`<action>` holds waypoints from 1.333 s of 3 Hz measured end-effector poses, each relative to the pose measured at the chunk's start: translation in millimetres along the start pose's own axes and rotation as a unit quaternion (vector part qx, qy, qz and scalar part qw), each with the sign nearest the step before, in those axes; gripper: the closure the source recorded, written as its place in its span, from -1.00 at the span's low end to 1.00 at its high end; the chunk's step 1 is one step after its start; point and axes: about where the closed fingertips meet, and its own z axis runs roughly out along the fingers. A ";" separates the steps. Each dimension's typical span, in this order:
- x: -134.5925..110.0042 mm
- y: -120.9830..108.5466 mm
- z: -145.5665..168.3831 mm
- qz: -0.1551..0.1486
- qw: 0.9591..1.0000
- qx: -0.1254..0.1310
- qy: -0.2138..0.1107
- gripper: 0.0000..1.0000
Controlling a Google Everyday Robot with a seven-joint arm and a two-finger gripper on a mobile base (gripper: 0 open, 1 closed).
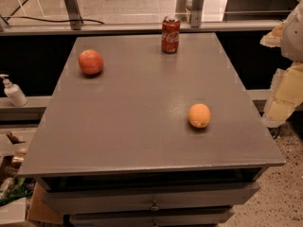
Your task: Move orange near coke can
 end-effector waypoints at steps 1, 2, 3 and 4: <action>0.0 0.0 0.0 0.000 1.000 0.000 0.000 -1.00; 8.1 -0.2 15.2 0.010 1.000 -0.006 -0.019 -1.00; 16.8 0.5 37.8 0.020 0.999 -0.021 -0.042 -1.00; 20.0 2.9 63.5 0.030 0.995 -0.042 -0.082 -1.00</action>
Offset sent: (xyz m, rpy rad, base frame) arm 0.0074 -0.0159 -0.0460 0.1114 0.0300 -0.0183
